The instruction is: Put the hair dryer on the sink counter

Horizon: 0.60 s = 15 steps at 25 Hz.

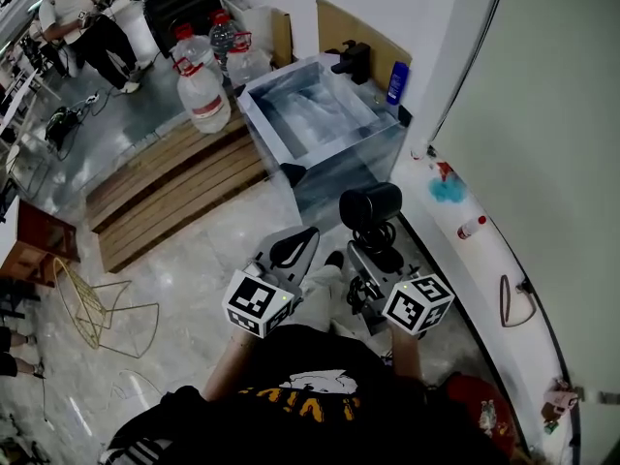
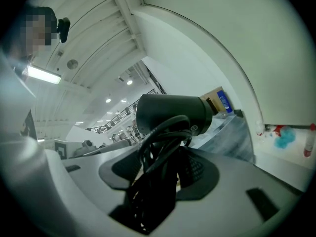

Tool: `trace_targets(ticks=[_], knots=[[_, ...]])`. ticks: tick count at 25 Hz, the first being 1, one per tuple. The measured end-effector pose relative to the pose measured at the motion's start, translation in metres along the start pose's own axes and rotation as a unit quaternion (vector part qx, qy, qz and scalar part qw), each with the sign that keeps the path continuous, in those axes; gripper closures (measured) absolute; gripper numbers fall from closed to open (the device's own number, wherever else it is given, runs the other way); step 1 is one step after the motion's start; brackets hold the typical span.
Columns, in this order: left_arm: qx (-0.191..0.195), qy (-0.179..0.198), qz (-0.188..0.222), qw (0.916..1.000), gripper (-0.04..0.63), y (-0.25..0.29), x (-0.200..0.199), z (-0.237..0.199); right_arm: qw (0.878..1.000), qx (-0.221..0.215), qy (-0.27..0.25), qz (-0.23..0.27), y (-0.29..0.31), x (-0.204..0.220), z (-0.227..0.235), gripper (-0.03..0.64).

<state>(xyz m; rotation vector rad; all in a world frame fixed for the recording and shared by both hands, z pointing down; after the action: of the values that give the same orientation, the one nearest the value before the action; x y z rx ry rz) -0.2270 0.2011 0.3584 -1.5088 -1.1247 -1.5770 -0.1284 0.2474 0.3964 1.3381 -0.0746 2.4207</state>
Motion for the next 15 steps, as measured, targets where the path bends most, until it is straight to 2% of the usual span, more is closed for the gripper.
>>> trace_targets(ticks=[7,15], knots=[[0.019,-0.008,0.001,0.9998,0.586,0.061,0.004,-0.031,1.0,0.014,-0.002,-0.006,0.031,-0.02,0.043,0.408],[0.038,-0.019,0.007,0.9991,0.586,0.143,-0.009,-0.099,0.999,0.039,0.0,-0.006,0.093,-0.077,0.102,0.408]])
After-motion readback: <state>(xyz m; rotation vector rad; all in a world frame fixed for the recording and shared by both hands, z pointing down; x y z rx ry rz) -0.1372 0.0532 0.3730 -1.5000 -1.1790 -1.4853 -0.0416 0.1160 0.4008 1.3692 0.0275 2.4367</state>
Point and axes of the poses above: the fingertips, and each gripper's own axes: y forward along the fingers, z to its right, x out of its underside, the point moved 2 cm from there along -y, backward along the fingers, and after that the axes turned 2 degrees about -x, right-handed, at the moved point
